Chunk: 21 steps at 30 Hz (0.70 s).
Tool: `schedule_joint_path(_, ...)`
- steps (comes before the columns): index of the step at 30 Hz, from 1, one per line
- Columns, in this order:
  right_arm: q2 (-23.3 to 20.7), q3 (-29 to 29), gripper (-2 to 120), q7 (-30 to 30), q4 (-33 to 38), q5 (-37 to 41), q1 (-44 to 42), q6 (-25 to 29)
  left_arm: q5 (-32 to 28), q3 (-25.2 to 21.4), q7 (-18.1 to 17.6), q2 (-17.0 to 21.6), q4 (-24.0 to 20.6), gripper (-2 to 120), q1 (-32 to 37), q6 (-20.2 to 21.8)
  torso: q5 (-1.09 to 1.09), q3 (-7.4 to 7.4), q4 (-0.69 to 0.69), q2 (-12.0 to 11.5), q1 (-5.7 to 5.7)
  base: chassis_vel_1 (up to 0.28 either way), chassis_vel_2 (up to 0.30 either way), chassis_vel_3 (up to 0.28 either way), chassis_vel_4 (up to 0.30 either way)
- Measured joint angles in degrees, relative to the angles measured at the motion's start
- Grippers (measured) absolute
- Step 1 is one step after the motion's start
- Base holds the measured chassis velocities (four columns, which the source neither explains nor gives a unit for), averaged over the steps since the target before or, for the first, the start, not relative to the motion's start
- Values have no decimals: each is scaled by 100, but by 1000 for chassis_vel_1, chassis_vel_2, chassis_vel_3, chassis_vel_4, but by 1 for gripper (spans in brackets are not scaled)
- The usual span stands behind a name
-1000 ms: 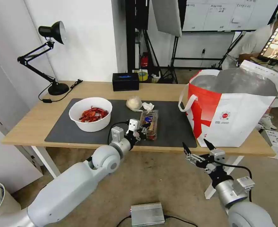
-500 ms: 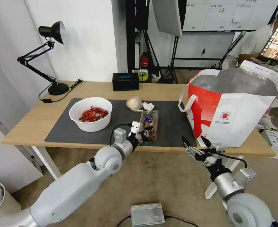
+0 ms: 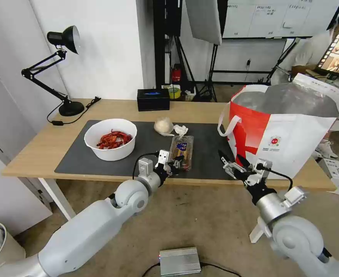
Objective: Pick up the trash from the table and place it into the takeout bag.
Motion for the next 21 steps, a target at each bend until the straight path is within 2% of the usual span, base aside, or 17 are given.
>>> schedule_joint_path(4, -3, -171, 100, 100, -130, 629, 374, -188, 1, -8, -5, 30, -28, 0, 16, -14, 0, 0, 0, 0, 0, 0, 0, 0, 0)
schedule_joint_path(6, -3, -210, 100, 137, -152, 703, 435, -219, 0, -12, -5, 36, -31, 0, 16, -16, 0, 0, -1, 0, 0, 0, 0, 0, 0)
schedule_joint_path(8, 40, -416, 100, 371, -304, 1012, 761, -354, -14, -23, -11, 55, -40, 0, 16, -27, 0, 0, 0, 0, 0, 0, 0, 0, 0)
schedule_joint_path(21, 372, -1005, 100, 1426, -966, 1539, 2043, -984, -26, -45, -24, 24, -46, 0, 64, -52, -1, 0, 0, 0, 0, 0, 0, 0, 0)
